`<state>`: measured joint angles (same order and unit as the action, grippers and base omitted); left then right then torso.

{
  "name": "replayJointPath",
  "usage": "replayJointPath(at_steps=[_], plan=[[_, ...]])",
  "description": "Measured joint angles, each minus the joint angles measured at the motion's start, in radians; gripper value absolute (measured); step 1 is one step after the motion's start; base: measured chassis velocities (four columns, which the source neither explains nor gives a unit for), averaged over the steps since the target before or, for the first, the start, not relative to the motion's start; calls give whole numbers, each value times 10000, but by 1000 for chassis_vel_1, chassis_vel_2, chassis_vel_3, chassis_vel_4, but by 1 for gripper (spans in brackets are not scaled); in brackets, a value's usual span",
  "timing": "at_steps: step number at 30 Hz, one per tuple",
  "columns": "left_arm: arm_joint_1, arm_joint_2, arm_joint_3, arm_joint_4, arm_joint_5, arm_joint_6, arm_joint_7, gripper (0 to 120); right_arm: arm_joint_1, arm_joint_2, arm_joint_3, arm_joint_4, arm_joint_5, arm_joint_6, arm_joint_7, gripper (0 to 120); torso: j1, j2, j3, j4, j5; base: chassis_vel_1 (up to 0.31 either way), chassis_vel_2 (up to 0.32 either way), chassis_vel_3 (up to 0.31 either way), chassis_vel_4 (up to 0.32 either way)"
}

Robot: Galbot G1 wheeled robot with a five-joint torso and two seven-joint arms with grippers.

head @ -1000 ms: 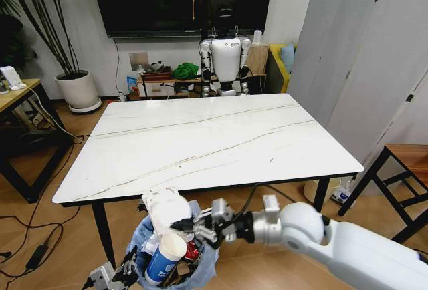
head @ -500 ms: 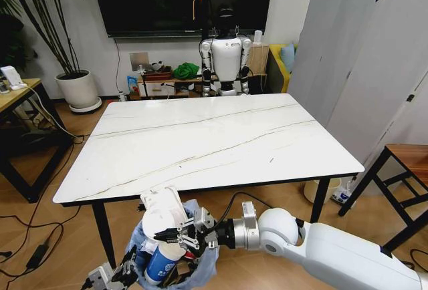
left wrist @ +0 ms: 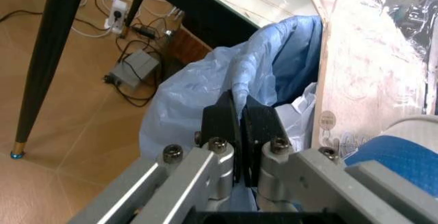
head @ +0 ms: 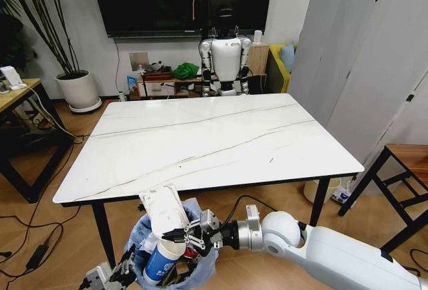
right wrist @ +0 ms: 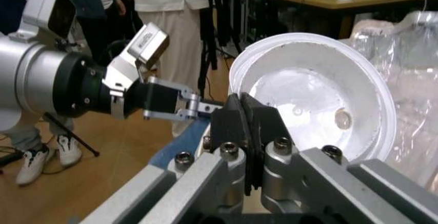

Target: Pick up the trash bin and place the trash from the table into it.

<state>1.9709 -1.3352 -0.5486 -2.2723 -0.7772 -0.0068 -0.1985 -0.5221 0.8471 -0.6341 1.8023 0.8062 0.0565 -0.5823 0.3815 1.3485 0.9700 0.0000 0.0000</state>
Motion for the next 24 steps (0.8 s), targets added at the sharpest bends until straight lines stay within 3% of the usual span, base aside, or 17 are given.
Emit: replayJointPath(at_steps=[5, 8, 18, 22, 24], plan=[[18, 4, -18, -7, -2, 0, 6, 0, -84, -18, 48, -158, -120, 63, -72, 0, 0, 0, 0, 1, 0, 0, 0, 0, 0], [17, -5, -20, -9, -3, 0, 9, 0, -103, -54, 59, -203, -144, 83, -132, 15, 0, 0, 0, 0, 0, 0, 0, 0, 0], [28, 0, -45, -8, -2, 3, 12, 0, -200, -230, 204, -131, -180, 120, -194, 46, 0, 0, 0, 0, 0, 0, 0, 0, 0], [70, 60, -52, 47, 8, 4, 17, 0, -255, -548, 460, 117, -106, 124, -194, 65, 0, 0, 0, 2, 0, 0, 0, 0, 0], [73, 74, -54, 52, 9, 4, 17, 0, -277, -623, 536, 168, -77, 124, -190, 67, 0, 0, 0, 1, 0, 0, 0, 0, 0]])
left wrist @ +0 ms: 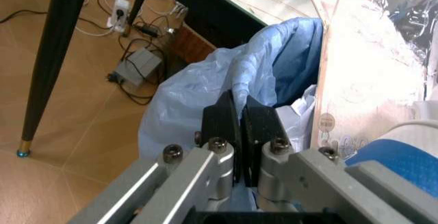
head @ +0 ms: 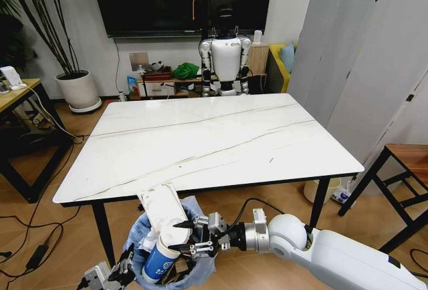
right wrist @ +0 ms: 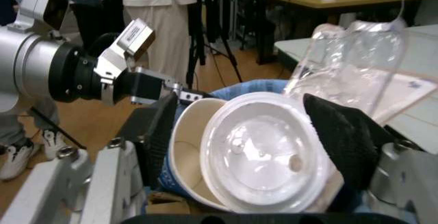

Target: Pick up the trash bin and place the trash from the table into it.

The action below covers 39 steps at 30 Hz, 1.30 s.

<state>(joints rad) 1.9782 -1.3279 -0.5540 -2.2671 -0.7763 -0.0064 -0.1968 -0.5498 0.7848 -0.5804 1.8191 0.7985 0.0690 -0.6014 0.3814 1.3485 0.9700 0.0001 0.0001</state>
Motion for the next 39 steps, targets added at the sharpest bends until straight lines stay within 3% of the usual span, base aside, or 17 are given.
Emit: replayJointPath(at_steps=[2, 6, 7, 12, 16, 18, 20, 22, 25, 27, 29, 33, 39], plan=[[22, 72, -10, 11, 16, 0, 5, 0, -109, -310, 354, 160, 126, 20, 43, 77, 0, 0, 0, 0, 0, 0, 0, 0, 0], [125, 216, 0, -16, 66, 0, 26, 0, -636, -1074, 2092, 286, 545, 49, 244, 94, 0, 0, 0, 1, 1, 0, 0, 0, 0], [125, 216, 0, -16, 66, 0, 26, 0, -636, -1074, 2092, 286, 545, 49, 244, 94, 0, 0, 0, 1, 1, 0, 0, 0, 0], [261, 291, -64, -114, 189, -68, 139, 0, -2168, -2008, 4752, 96, 1143, 211, 818, 100, 0, 0, 0, -9, 0, 0, 0, 0, 0], [539, 90, -279, -215, 356, -226, 313, 0, -2634, -1967, 5633, -130, 1297, 199, 1101, 100, -3, 0, -1, -8, 1, 0, 0, 0, 0], [750, -33, -466, -370, 483, -330, 426, 0, -3162, -1827, 6564, -339, 1383, 159, 1684, 100, -3, -1, 0, 12, 9, 0, 0, 0, 0], [737, 76, -536, -443, 491, -332, 428, 0, -3938, -1802, 7714, -325, 1394, 149, 2212, 100, -2, 0, 0, 8, 2, 0, 0, 0, 0], [733, 150, -565, -454, 491, -331, 428, 0, -4260, -1802, 8192, -294, 1395, 149, 2410, 100, -2, 0, 0, 5, 3, 0, 0, 0, 0], [747, 481, -637, -462, 487, -332, 426, 0, -5704, -1846, 10252, -184, 1342, 192, 3158, 100, -2, -2, -1, -7, -10, 0, 0, 0, 0], [770, 722, -683, -513, 420, -331, 423, 0, -6686, -1739, 11302, -185, 1095, 591, 3535, 100, -3, -2, -1, -6, 1, 0, 0, 0, 0], [769, 742, -689, -520, 409, -331, 423, 0, -6776, -1720, 11396, -185, 1055, 623, 3569, 100, -3, -1, -1, -6, 4, 0, 0, 0, 0], [587, 1017, -740, -500, 156, -338, 354, 0, -8636, -1067, 13456, 29, 471, 739, 3996, 100, -2, -1, -1, -3, -1, 0, 0, 0, 0], [474, 1206, -586, -315, 110, -348, 341, 0, -9747, -380, 14818, 207, 414, 866, 3980, 100, -1, -1, -1, 0, -3, 0, 0, 0, 0]])
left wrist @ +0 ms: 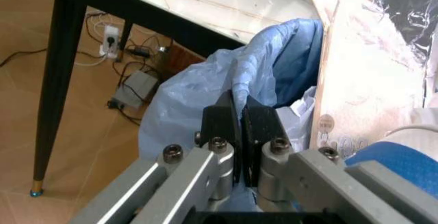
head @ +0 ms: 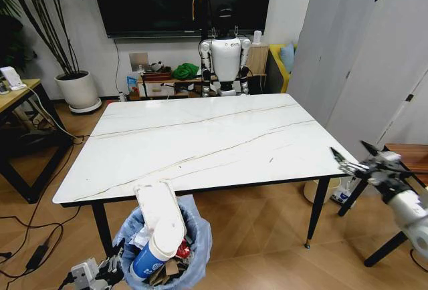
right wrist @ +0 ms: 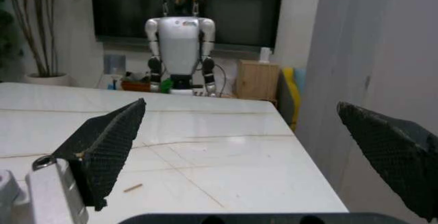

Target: Pick up the trash bin and place the trash from the table into it.

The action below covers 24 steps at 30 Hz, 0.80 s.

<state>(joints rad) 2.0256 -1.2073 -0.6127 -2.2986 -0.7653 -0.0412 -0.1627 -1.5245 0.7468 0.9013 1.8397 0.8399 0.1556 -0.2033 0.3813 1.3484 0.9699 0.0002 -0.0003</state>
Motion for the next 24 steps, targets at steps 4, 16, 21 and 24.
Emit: replayJointPath(at_steps=[4, 16, 21, 24], plan=[[-35, 224, 85, 112, 21, -16, -8, 0, -1240, 784, 1148, 248, -169, 247, -241, 100, 1, 0, 0, -3, 1, 0, 0, 0, 0], [-122, 477, 41, 196, 116, -31, -360, 0, -1928, 1873, 1352, 435, -1136, 528, -381, 100, 1, 0, 1, -1, 1, 0, 0, 0, 0], [25, 591, -174, 232, 535, 5, -546, 0, -1897, 1874, 1316, 435, -1140, 524, -379, 100, 1, 0, 1, 0, 2, 0, 0, 0, 0], [100, 639, -237, 185, 723, 93, -550, 0, -1878, 1866, 1293, 435, -1140, 517, -379, 100, 1, 1, 1, 0, 1, 0, 0, 0, 0]])
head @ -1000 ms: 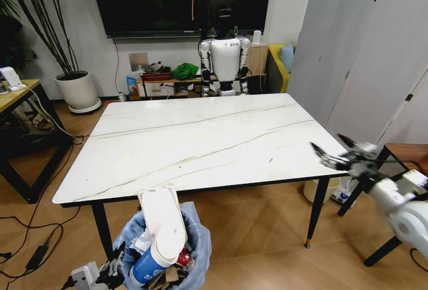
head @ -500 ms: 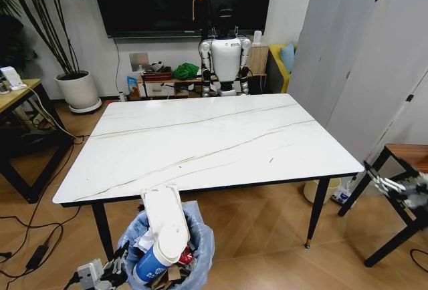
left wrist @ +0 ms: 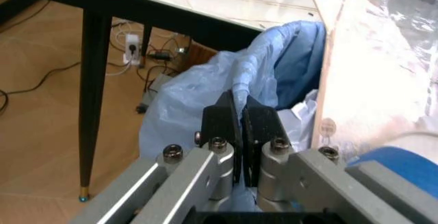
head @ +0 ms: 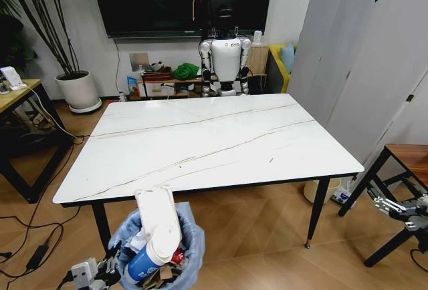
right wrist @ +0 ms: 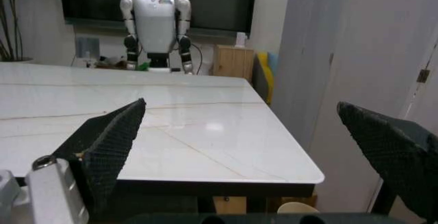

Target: Pick up the trash bin and place the trash from the table into it.

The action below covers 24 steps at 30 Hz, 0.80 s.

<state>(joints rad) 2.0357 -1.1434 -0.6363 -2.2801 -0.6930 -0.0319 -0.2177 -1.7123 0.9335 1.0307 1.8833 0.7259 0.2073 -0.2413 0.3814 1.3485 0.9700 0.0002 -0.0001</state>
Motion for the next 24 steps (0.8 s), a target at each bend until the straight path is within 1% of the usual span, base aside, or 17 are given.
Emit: replayJointPath(at_steps=[11, 15, 18, 24], plan=[[-29, -65, 21, -34, 295, 10, 118, 0, 25, -23, -30, 0, 8, -10, 1, 100, 0, 0, 0, 0, 2, 0, 0, 0, 0], [-194, -223, 275, -21, 302, -67, 188, 0, 31, -29, -35, 0, 12, -12, 1, 100, 0, 0, 0, -2, 2, 0, 0, 0, 0], [-366, -314, 482, 207, 403, -206, 203, 0, 36, -32, -39, -2, 14, -15, 1, 100, 0, 0, 0, -2, 0, 0, 0, 0, 0], [-565, -299, 639, 349, 404, -223, 192, 0, 40, -35, -44, -5, 18, -18, 1, 100, 0, 0, 0, -2, 1, 0, 0, 0, 0]])
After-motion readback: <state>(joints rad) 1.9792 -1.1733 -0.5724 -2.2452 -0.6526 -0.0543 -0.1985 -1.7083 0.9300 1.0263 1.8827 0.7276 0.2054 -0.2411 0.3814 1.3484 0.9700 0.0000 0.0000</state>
